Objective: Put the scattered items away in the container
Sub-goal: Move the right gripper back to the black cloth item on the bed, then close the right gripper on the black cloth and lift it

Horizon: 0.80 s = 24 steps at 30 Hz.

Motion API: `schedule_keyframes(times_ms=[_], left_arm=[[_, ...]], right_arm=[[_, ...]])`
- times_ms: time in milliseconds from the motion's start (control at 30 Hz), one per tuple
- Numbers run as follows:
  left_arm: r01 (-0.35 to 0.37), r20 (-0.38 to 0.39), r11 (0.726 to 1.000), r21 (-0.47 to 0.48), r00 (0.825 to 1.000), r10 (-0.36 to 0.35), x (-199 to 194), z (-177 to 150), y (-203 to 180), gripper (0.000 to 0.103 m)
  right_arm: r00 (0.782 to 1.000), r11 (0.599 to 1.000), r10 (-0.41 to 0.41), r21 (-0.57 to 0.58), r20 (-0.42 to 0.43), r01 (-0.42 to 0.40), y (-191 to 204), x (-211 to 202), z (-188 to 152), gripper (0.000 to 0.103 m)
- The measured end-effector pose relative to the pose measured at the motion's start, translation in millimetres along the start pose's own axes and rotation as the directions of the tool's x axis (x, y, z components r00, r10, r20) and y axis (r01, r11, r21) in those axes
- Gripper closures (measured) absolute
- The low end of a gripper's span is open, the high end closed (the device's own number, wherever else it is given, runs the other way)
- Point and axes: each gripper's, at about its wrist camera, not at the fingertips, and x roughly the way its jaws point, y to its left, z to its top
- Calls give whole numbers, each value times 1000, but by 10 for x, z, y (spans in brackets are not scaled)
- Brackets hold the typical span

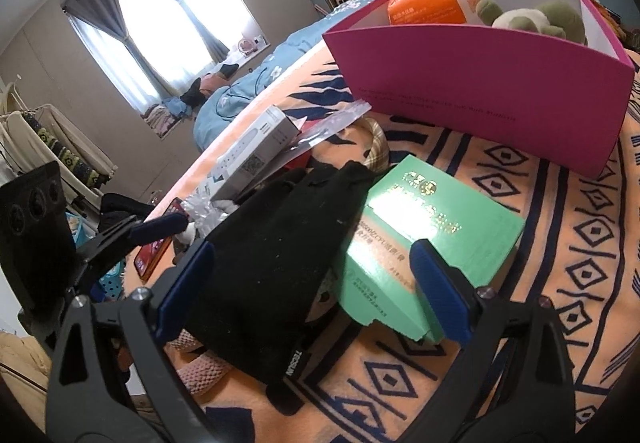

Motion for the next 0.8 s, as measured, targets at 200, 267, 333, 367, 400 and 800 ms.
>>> schedule_keyframes(times_ms=[200, 267, 333, 367, 400, 800], left_arm=[[40, -44, 999, -30, 998, -41, 87, -44, 30, 0], [59, -57, 997, -41, 997, -61, 108, -58, 34, 0], [70, -63, 997, -40, 995, -73, 123, -68, 15, 0], [74, -64, 997, -36, 995, -76, 129, -73, 0, 0], [80, -66, 996, -34, 994, -82, 133, -78, -13, 0], [88, -76, 996, -26, 993, -90, 164, -70, -29, 15]], right_arm=[[999, 999, 37, 4, -30, -37, 19, 111, 33, 10], [998, 999, 49, 12, -43, -49, 10, 157, 45, 10], [997, 999, 50, 14, -52, -50, 4, 198, 58, 10], [997, 999, 51, 15, -57, -50, 0, 219, 65, 10], [997, 998, 55, 18, -59, -54, -3, 232, 74, 10], [990, 995, 91, -22, -105, -94, 109, 342, 118, 24]])
